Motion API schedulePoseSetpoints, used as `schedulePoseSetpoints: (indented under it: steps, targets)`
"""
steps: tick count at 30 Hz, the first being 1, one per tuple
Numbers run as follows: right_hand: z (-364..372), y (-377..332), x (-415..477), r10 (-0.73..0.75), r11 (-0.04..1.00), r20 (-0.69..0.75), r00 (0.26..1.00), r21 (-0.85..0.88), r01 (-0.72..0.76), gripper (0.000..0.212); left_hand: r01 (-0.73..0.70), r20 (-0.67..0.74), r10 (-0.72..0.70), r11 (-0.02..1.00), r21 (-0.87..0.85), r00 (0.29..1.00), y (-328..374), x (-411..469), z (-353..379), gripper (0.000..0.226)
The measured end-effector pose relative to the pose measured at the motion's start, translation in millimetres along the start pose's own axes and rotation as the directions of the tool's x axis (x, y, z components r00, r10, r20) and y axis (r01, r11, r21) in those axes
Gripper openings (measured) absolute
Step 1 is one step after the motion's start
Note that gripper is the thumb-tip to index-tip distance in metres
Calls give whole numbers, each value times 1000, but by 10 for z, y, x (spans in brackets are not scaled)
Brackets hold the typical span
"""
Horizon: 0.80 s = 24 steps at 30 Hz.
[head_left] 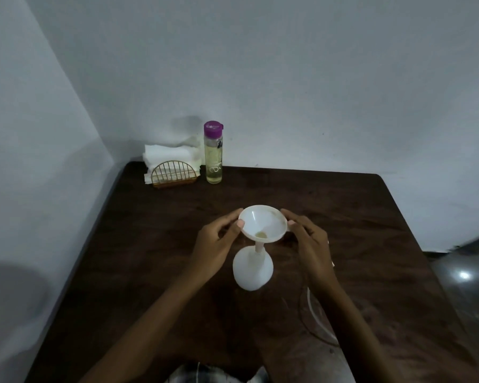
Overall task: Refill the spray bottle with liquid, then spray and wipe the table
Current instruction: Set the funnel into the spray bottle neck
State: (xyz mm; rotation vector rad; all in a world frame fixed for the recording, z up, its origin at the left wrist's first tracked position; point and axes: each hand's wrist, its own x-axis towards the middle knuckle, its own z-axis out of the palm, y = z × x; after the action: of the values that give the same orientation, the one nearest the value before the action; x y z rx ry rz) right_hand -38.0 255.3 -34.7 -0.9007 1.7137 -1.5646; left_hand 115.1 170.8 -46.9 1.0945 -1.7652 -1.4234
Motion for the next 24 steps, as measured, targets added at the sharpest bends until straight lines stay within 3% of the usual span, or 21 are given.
schedulePoseSetpoints:
  steps: [8,24]
  targets:
    - [-5,118,-135,54,998,-44,998,21,-53,29,-29,10,30,998,-60,1000,19,-132,60,35]
    - [-12,181,-93,76,997,-39,996,15,-75,29,-22,54,24,999,-23,998,-43,-132,68,36]
